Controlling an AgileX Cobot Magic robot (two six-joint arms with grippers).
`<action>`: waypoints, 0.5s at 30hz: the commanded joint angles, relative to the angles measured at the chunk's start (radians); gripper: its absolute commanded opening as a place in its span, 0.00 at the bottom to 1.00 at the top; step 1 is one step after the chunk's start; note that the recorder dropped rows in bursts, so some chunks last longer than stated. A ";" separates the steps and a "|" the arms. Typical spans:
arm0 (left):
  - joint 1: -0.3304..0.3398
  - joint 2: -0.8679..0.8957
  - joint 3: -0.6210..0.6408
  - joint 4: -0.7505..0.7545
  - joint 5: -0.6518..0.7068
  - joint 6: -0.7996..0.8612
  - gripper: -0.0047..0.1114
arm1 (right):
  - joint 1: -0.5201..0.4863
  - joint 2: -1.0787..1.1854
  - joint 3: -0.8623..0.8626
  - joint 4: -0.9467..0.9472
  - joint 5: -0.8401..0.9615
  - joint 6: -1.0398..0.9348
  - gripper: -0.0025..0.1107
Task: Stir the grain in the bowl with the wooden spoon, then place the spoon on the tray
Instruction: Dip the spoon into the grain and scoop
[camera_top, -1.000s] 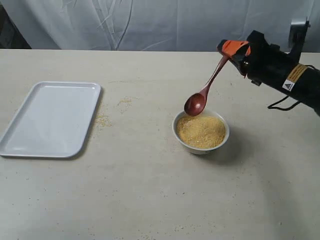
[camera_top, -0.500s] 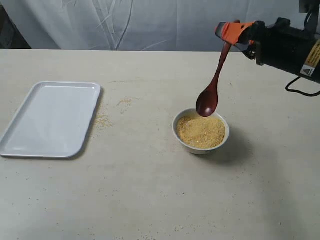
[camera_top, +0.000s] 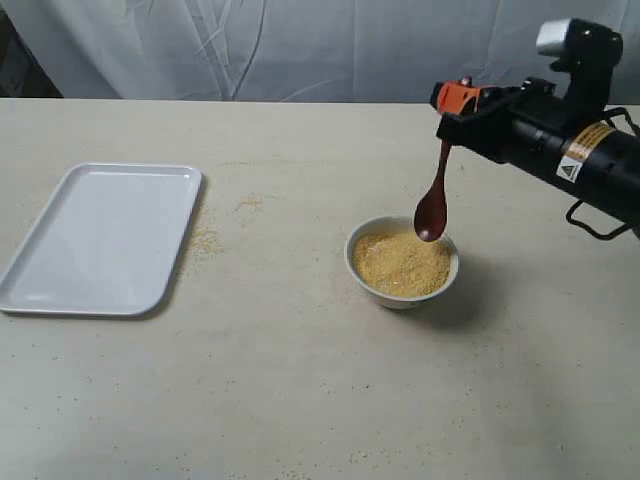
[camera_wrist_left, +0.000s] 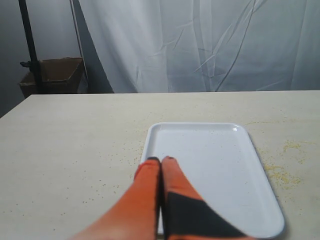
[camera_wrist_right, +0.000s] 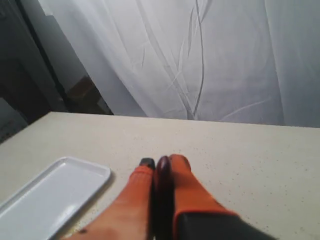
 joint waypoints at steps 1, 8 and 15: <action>0.000 -0.005 0.002 0.000 -0.008 -0.002 0.04 | 0.025 -0.002 0.005 0.027 0.074 -0.113 0.01; 0.000 -0.005 0.002 0.000 -0.008 -0.002 0.04 | 0.025 0.123 0.005 0.024 0.016 -0.049 0.01; 0.000 -0.005 0.002 0.000 -0.008 -0.002 0.04 | 0.087 0.156 0.005 0.034 -0.072 -0.034 0.01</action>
